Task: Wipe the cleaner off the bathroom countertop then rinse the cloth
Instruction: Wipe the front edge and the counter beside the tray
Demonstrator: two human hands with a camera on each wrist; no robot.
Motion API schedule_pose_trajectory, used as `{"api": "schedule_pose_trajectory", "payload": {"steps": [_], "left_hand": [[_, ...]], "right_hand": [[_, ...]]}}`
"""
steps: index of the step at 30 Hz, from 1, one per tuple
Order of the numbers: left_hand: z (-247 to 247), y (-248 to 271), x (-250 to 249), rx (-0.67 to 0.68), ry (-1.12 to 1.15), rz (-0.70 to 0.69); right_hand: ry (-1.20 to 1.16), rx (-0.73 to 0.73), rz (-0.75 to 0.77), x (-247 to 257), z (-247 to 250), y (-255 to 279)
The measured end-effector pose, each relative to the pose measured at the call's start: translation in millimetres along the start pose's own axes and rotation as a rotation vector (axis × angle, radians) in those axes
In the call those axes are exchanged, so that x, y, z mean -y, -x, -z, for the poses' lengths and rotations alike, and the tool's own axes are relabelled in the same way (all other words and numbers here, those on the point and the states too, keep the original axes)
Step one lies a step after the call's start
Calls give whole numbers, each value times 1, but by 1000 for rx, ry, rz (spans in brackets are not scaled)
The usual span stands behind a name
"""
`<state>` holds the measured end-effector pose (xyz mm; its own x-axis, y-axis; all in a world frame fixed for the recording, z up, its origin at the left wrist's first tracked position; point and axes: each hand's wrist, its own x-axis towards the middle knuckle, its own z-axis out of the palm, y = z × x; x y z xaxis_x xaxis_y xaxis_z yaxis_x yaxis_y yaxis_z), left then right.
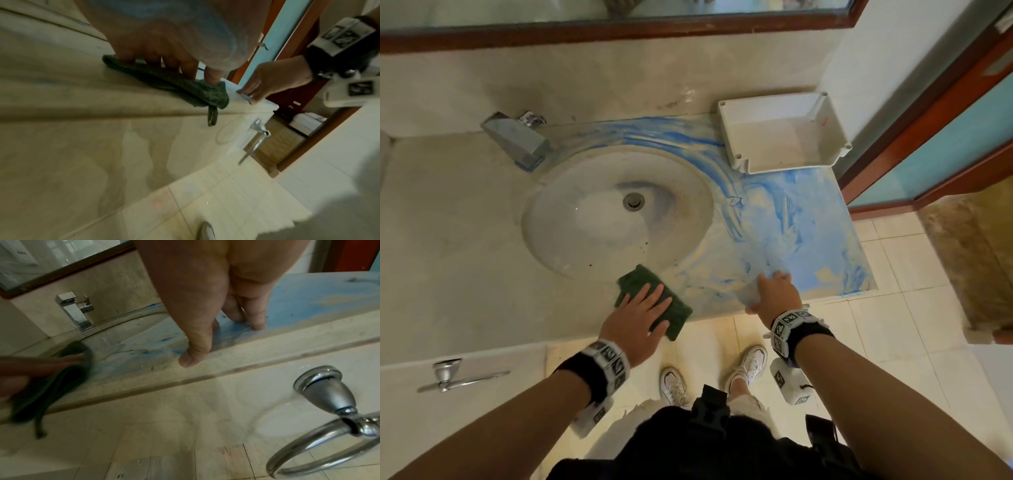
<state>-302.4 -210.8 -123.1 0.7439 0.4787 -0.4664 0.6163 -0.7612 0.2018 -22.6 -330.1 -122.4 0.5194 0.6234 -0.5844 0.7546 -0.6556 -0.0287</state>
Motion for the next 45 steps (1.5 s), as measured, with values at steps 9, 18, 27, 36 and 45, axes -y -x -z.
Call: {"api": "schedule_pose_trajectory", "payload": {"steps": [9,18,27,36,45], "left_hand": [[-22,14,-9,-46,-29,-14],[-23,22,-5,-70,-35,-32],[-34,43,10,-49,0,-63],[-4,-11,-20,-26,-34,-139],[-8,-19,-38,-104,46,145]], "right_hand": [[5,33,-7,1,2,-7],[9,-1,10,-2,0,-4],[21,11,2,1,4,-4],[35,8,-12,3,9,-2],[34,-2,-8,4,10,0]]}}
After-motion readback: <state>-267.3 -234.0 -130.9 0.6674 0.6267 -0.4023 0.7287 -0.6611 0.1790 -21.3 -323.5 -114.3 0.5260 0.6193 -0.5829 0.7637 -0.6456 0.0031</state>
